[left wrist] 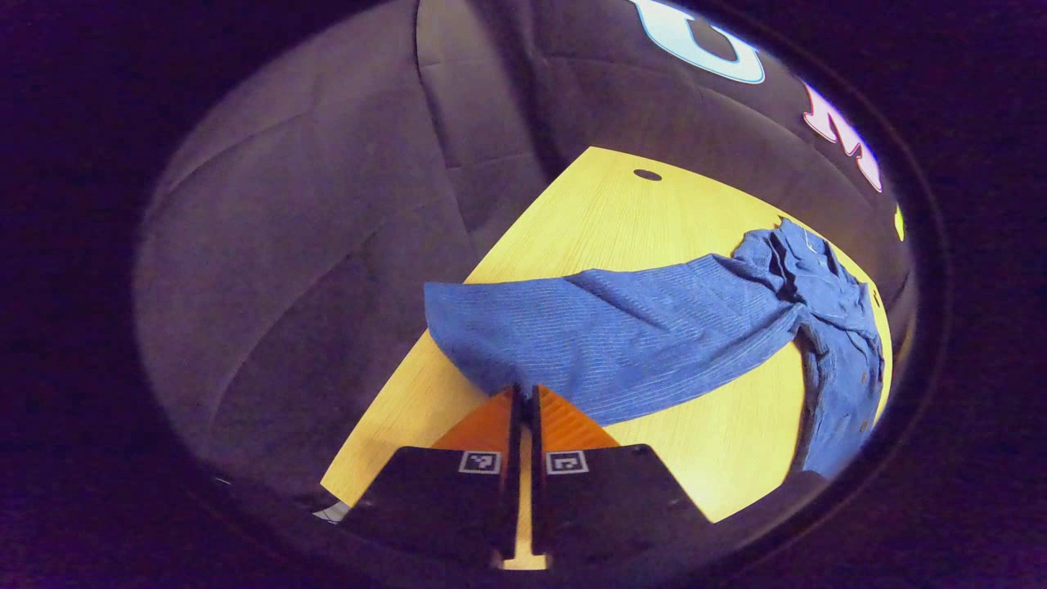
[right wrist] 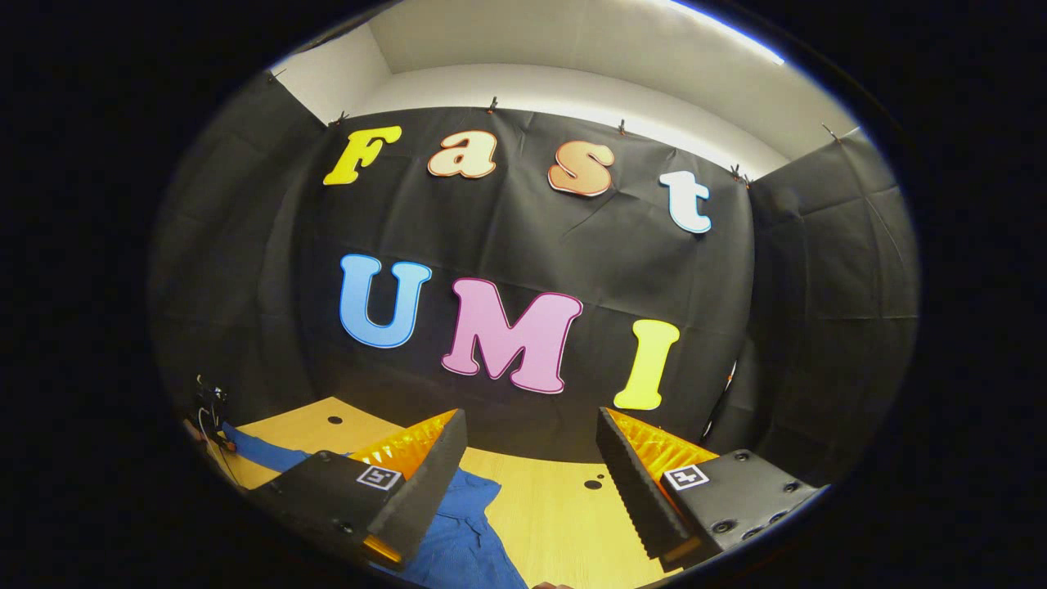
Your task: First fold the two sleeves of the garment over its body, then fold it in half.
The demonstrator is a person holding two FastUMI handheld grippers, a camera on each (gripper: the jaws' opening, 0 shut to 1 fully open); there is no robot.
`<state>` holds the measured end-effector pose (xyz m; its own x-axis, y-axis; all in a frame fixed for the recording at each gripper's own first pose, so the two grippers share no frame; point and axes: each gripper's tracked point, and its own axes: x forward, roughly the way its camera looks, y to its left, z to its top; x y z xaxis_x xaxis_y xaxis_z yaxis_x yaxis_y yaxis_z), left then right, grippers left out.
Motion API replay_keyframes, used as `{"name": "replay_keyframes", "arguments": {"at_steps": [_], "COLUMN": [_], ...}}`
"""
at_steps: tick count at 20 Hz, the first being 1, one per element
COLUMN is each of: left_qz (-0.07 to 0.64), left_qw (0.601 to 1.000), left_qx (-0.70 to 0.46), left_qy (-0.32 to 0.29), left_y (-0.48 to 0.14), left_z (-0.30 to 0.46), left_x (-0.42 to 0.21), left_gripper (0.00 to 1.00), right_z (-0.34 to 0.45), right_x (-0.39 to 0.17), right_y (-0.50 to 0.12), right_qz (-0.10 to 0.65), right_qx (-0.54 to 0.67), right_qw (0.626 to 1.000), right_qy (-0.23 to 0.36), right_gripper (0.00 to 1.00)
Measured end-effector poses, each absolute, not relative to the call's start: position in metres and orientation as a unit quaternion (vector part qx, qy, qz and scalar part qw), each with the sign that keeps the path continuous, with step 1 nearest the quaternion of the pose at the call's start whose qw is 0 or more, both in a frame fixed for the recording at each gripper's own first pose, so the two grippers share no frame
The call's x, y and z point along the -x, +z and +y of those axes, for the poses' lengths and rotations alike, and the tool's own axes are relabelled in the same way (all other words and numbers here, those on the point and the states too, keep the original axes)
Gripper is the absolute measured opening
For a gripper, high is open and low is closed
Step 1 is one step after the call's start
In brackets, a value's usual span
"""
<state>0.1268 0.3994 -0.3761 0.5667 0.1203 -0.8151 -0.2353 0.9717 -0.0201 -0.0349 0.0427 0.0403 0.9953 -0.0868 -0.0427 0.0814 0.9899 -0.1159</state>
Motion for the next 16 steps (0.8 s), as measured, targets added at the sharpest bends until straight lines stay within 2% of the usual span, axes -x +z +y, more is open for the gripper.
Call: {"name": "replay_keyframes", "arguments": {"at_steps": [1,2,6,11,12,13,14,15,16], "left_qz": [0.459,0.468,0.484,0.466,0.458,0.45,0.442,0.435,0.427], "left_qw": [0.878,0.87,0.863,0.878,0.882,0.887,0.891,0.895,0.899], "left_qx": [0.085,0.103,0.113,0.105,0.107,0.106,0.102,0.096,0.089], "left_qy": [0.109,0.113,0.093,0.04,0.025,0.009,-0.006,-0.023,-0.039], "left_y": [-0.373,-0.373,-0.368,-0.337,-0.328,-0.315,-0.302,-0.289,-0.276], "left_z": [0.404,0.403,0.394,0.36,0.35,0.337,0.326,0.316,0.303], "left_x": [-0.126,-0.126,-0.127,-0.132,-0.134,-0.135,-0.138,-0.142,-0.147], "left_gripper": [0.01,0.0,0.0,0.0,0.0,0.0,0.0,0.0,0.0], "right_z": [0.041,0.039,0.029,0.018,0.015,0.014,0.012,0.01,0.008], "right_x": [0.037,0.039,0.045,0.05,0.05,0.05,0.051,0.052,0.052], "right_y": [0.039,0.038,0.034,0.026,0.024,0.022,0.021,0.019,0.018], "right_qz": [0.027,0.031,0.038,0.049,0.05,0.053,0.055,0.058,0.058], "right_qx": [0.057,0.057,0.053,0.034,0.029,0.025,0.021,0.017,0.013], "right_qw": [0.997,0.997,0.996,0.996,0.996,0.996,0.996,0.996,0.996], "right_qy": [-0.044,-0.045,-0.056,-0.066,-0.067,-0.067,-0.067,-0.067,-0.066], "right_gripper": [1.0,0.93,0.92,0.93,1.0,1.0,0.93,1.0,1.0]}}
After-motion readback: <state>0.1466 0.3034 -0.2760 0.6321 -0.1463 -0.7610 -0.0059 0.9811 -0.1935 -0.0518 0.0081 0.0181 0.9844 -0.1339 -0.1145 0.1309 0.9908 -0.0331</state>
